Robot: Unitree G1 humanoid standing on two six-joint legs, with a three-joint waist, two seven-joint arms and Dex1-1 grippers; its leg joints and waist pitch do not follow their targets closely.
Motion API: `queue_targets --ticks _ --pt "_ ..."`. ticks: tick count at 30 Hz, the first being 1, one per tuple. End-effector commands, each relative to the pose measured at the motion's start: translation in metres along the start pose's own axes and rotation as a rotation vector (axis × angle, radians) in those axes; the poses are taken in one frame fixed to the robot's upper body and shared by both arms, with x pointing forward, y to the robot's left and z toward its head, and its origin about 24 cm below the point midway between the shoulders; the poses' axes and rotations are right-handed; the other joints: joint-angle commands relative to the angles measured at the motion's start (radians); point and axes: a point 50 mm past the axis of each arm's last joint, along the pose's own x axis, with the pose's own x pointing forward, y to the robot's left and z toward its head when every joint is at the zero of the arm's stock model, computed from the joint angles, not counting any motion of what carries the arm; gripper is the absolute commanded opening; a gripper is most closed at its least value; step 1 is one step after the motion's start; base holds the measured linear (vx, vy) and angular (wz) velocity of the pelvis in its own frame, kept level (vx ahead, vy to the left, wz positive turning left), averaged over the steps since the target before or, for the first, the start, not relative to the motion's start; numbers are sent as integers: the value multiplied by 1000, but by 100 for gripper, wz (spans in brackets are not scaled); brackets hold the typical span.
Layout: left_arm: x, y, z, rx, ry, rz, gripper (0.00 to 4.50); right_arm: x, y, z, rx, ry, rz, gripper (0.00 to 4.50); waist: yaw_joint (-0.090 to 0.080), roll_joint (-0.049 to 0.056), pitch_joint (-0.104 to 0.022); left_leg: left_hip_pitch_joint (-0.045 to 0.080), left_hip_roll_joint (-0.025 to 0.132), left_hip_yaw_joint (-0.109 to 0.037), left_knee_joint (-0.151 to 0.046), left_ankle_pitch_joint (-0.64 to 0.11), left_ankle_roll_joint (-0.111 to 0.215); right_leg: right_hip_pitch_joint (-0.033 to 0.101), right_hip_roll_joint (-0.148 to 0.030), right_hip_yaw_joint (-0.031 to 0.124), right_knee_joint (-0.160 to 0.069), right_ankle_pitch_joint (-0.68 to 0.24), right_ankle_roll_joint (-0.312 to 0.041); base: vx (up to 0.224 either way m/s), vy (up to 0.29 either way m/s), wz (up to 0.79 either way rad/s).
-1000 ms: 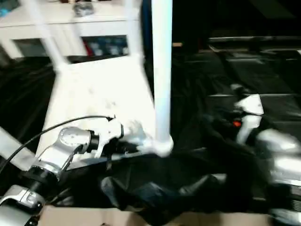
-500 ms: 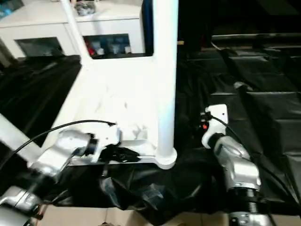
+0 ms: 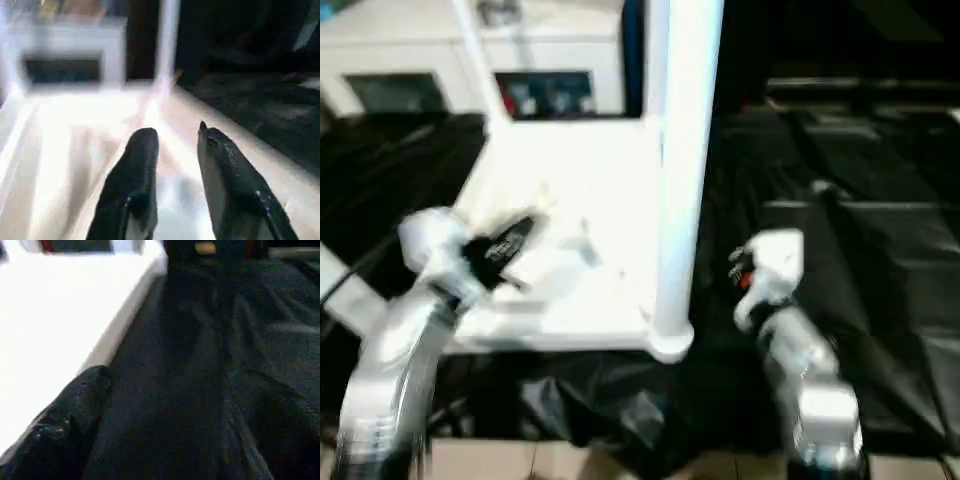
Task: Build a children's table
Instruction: Move to table
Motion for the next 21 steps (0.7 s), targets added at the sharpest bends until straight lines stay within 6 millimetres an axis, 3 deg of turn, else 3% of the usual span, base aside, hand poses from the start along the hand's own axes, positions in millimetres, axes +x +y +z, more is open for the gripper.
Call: queue_targets --ticks 1,5,9,10,11,12,13,14,15,16,17,18,19,20,21 --pt "-7 2 -9 16 45 89 144 0 0 -3 -33 42 -30 443 -4 -11 -48 1 4 6 -68 -252 24 40 -20 28 -91 -334 -97 0 0 0" --pt "-12 -3 -16 46 80 114 144 -7 0 -6 -38 39 -41 443 -4 -15 -46 6 4 4 -69 -292 19 32 -18 32 -99 -376 -63 0 0 0" --pt "-12 -5 -14 34 88 128 144 -8 -2 -5 -33 35 -42 443 -8 -17 -50 -2 4 0 -70 -261 18 36 -18 33 -90 -312 -70 0 0 0" --pt "-12 -3 -15 29 95 146 144 -7 -2 -5 -25 37 -45 443 -8 -17 -53 -10 3 2 -62 -183 29 33 -13 35 -82 -202 -97 0 0 0" --pt "-12 -2 -14 26 94 168 144 -7 -2 -4 -25 37 -46 443 -9 -19 -66 -27 -7 4 -39 24 78 27 -2 28 -64 44 -148 0 0 0" --pt "-12 -1 -13 25 86 176 144 -7 -2 -4 -26 37 -47 443 -7 -13 -77 -32 -13 3 -24 161 116 20 4 23 -46 206 -182 0 0 0" --pt "-12 0 -13 24 81 181 144 -7 -2 -4 -26 36 -47 443 -6 -15 -103 -45 -40 6 18 459 217 -3 27 6 -17 574 -228 0 0 0" --pt "-12 0 -12 40 90 185 144 -8 -2 -4 -23 37 -46 443 -5 -16 -121 -60 -63 9 43 524 295 -13 30 -2 -13 752 -258 0 0 0" --pt "-12 1 -12 52 87 186 144 -9 -2 -4 -22 37 -44 443 -3 -17 -122 -72 -65 6 44 497 326 -24 24 -4 -20 771 -269 -87 8 1" --pt "-13 1 -10 50 81 184 144 -10 -2 -5 -25 40 -43 443 -2 -11 -120 -84 -59 6 45 372 358 -39 17 -13 -43 626 -285 -139 29 5" --pt "-13 1 -10 50 80 183 144 -10 -2 -5 -25 41 -43 443 -3 -7 -99 -77 -38 14 30 54 334 -51 7 -23 -93 148 -260 -139 29 5" --pt "-14 -1 -7 39 53 145 144 -12 -5 -8 -27 54 -44 443 -8 0 -89 -54 -25 13 20 -145 287 -53 0 -34 -113 -155 -226 -166 53 0" --pt "-14 -1 -7 39 53 145 144 -12 -5 -8 -27 54 -44 443 -37 7 -50 -9 -7 1 2 -524 151 -66 12 -72 -142 -645 -65 -213 58 -11" --pt "-18 -6 -4 51 36 95 144 -14 -8 -10 -35 65 -40 443 -44 37 -8 -23 48 -23 -105 -898 24 -35 67 -146 -66 -657 59 -213 58 -11" --pt "-18 -6 -4 51 36 95 144 -14 -8 -10 -35 65 -40 443 11 39 -7 -149 79 -7 -193 -981 -13 99 30 -88 213 -442 -2 -281 67 -17"
